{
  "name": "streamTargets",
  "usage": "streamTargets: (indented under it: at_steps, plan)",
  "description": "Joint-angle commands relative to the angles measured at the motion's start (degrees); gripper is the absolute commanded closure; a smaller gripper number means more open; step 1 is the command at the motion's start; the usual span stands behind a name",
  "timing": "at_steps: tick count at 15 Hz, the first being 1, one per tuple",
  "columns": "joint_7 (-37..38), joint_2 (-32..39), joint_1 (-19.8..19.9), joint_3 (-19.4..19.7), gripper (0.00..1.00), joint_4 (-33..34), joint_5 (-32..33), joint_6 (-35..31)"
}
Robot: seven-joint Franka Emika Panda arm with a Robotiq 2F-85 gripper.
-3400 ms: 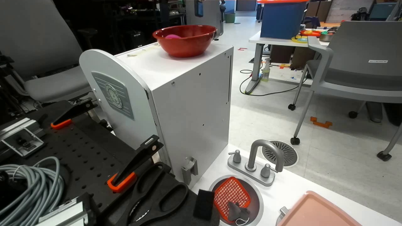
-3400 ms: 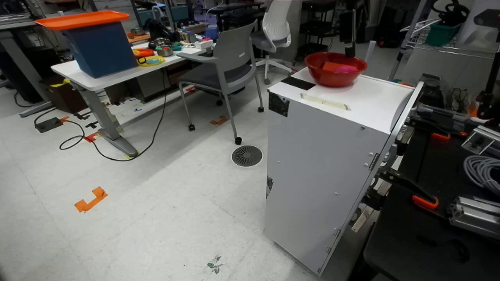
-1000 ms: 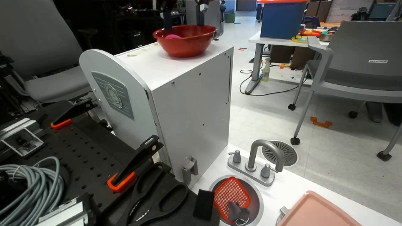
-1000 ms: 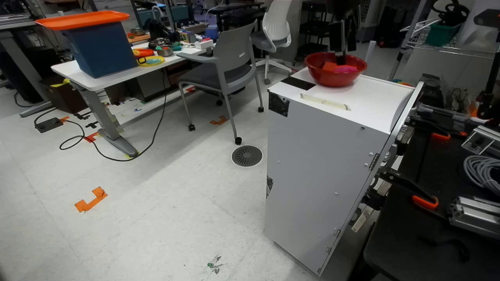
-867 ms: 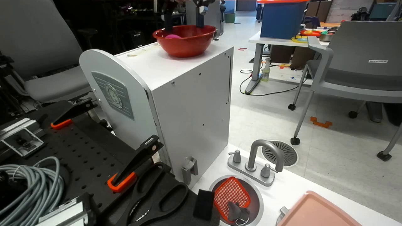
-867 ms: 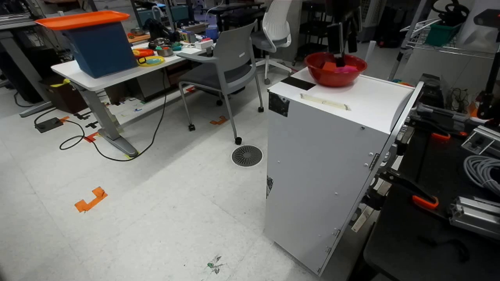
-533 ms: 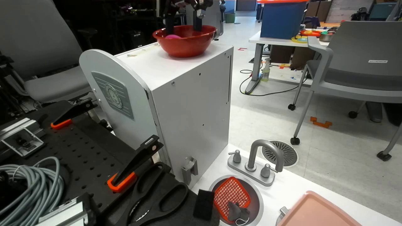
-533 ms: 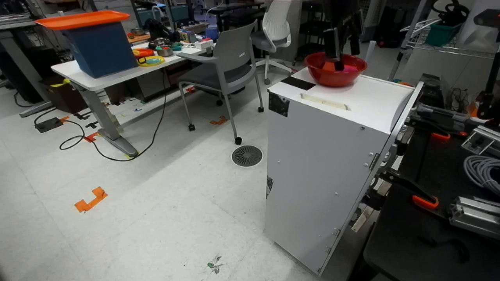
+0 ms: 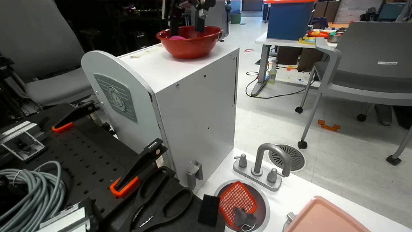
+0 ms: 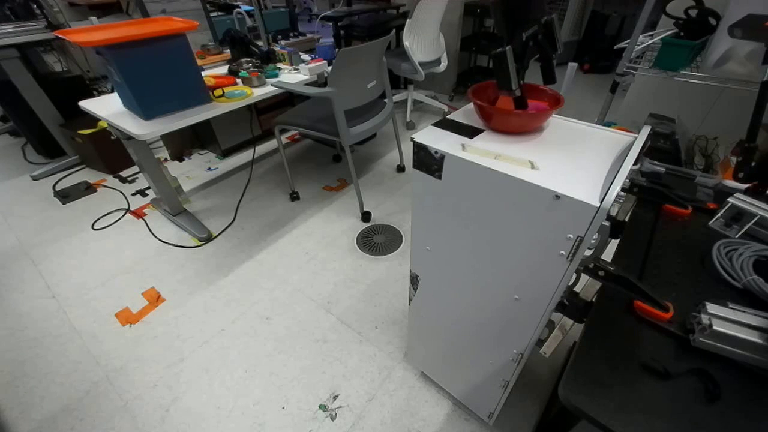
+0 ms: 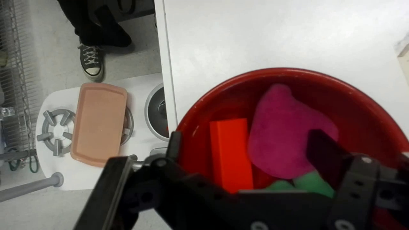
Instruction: Pick up the plush toy from the bowl and drop it in the sink
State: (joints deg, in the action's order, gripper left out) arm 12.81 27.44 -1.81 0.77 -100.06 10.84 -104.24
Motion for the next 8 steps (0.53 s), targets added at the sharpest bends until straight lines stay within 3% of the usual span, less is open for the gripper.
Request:
streamTargets:
  at_steps: [1, 8]
  plan:
    - [1.09, 1.52, -0.87, 0.82, 0.31, 2.85, -0.57, 2.94]
    - [1.11, 1.78, -0.73, 0.76, 0.85, 3.71, -0.80, 4.04]
